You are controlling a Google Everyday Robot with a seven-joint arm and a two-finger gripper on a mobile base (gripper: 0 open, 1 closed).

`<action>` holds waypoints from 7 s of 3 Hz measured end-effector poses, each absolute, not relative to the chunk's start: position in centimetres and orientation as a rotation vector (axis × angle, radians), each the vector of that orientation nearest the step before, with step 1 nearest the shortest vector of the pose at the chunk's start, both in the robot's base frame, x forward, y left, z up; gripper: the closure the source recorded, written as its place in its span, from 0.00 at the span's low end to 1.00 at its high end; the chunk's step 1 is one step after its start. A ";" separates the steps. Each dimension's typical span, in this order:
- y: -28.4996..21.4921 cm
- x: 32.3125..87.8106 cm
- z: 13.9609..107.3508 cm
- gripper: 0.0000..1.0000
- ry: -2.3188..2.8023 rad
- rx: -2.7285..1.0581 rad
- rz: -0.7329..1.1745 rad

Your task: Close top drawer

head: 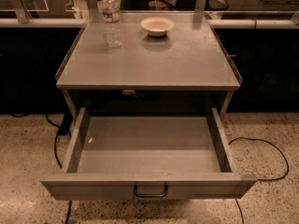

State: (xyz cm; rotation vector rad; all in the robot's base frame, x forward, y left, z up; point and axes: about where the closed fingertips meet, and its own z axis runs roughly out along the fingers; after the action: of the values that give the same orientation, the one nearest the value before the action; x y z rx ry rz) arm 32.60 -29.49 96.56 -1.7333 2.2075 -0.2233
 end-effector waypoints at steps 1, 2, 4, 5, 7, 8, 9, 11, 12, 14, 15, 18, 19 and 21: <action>-31.0 30.1 93.5 0.00 2.197 -1.726 -0.277; -31.4 29.0 93.0 0.00 2.192 -1.716 -0.285; -33.5 26.6 89.2 0.00 2.202 -1.676 -0.242; -34.5 25.6 87.3 0.00 2.212 -1.658 -0.203; -34.8 23.8 84.4 0.00 2.228 -1.716 -0.151; -34.7 23.7 84.2 0.00 2.221 -1.727 -0.149; -34.4 22.5 82.5 0.00 2.177 -1.746 -0.187; -34.2 21.7 80.4 0.00 2.126 -1.766 -0.228; -33.3 21.5 79.8 0.00 2.085 -1.820 -0.289; -31.1 20.0 77.2 0.00 1.920 -2.042 -0.372; -31.1 20.0 77.2 0.00 1.920 -2.043 -0.372; -30.4 20.8 70.9 0.00 1.980 -2.243 -0.225; -29.4 21.5 68.7 0.00 1.952 -2.298 -0.187; -28.6 22.2 66.6 0.00 1.947 -2.362 -0.136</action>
Offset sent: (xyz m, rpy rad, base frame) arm -0.0393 -0.0348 -0.0578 -0.0229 -0.0157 -0.0314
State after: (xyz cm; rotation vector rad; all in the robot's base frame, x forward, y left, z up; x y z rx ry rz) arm 22.19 -28.62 66.56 -2.3624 1.9470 -0.1357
